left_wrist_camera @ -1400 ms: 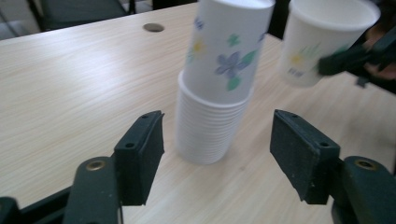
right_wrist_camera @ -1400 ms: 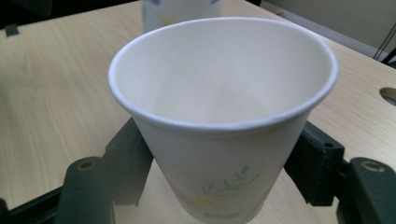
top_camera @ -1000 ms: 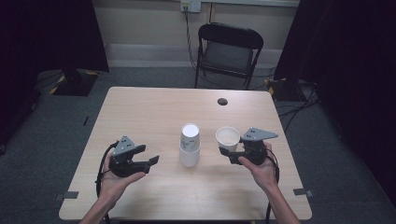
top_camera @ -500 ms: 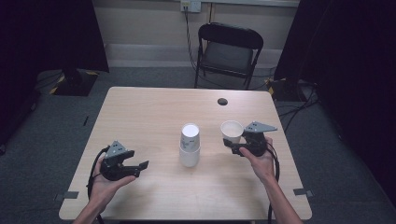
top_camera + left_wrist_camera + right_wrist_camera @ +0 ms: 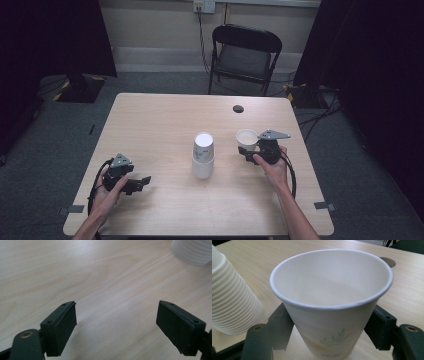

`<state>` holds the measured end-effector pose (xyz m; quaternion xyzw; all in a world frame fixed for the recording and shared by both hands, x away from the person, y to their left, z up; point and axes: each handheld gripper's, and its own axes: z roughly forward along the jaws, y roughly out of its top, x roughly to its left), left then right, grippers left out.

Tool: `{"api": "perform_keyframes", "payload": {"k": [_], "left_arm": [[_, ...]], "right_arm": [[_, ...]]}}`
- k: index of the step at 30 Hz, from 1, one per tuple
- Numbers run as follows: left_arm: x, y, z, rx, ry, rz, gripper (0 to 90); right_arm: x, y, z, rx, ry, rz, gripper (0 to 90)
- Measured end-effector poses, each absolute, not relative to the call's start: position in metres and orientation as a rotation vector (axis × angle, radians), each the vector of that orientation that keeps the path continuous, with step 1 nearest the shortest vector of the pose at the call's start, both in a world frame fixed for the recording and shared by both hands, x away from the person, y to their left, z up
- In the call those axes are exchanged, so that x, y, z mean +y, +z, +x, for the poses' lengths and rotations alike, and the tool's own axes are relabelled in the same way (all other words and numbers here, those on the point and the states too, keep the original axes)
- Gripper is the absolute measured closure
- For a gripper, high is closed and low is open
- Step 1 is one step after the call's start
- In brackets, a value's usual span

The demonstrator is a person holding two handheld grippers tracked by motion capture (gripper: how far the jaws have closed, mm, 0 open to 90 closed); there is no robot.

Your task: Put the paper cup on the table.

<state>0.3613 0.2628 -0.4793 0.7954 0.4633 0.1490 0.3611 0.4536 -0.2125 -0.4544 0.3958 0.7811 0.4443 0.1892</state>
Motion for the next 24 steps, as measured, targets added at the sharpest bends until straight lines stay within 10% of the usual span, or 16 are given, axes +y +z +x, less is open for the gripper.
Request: {"api": "perform_keyframes", "payload": {"k": [24], "left_arm": [[0.261, -0.501, 0.365, 1.191, 0.515, 2.056, 10.7]], "right_arm": [[-0.207, -0.482, 0.469, 2.201, 1.166, 1.145, 30.2]]}}
